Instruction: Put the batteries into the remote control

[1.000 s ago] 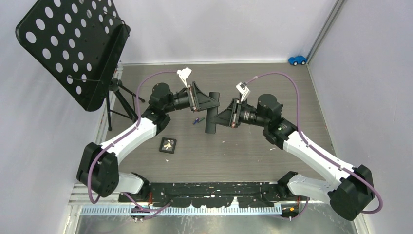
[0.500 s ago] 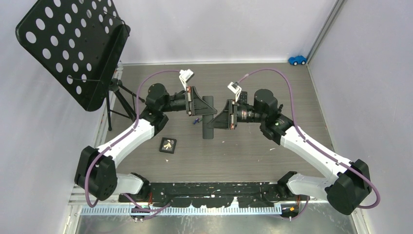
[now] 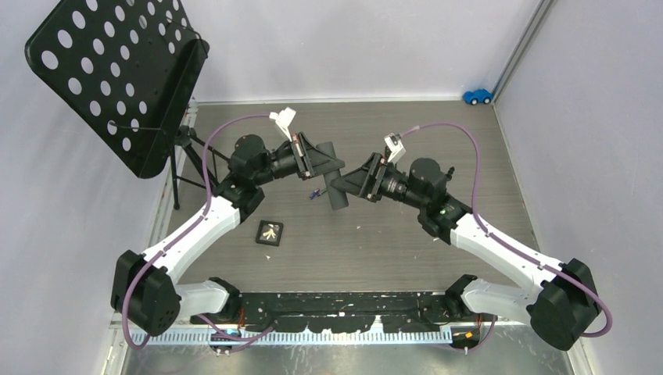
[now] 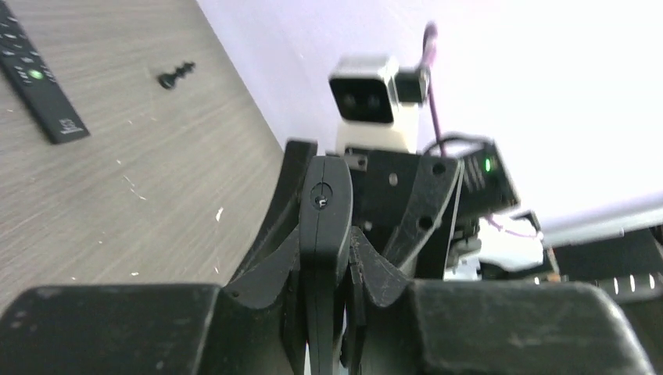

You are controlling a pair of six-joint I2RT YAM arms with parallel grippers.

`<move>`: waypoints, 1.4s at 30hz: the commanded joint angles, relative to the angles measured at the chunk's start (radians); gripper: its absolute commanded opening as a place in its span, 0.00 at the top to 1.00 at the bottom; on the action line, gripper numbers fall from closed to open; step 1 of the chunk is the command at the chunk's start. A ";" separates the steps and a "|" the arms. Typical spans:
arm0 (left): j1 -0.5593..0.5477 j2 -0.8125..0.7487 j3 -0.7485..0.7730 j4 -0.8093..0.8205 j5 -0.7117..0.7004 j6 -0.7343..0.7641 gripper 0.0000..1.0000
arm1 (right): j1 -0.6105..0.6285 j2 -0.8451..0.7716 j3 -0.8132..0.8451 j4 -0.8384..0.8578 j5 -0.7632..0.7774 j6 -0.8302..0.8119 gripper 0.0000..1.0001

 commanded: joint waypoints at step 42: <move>-0.002 -0.028 -0.049 0.263 -0.395 -0.281 1.00 | 0.116 -0.041 -0.368 0.491 0.435 0.278 0.51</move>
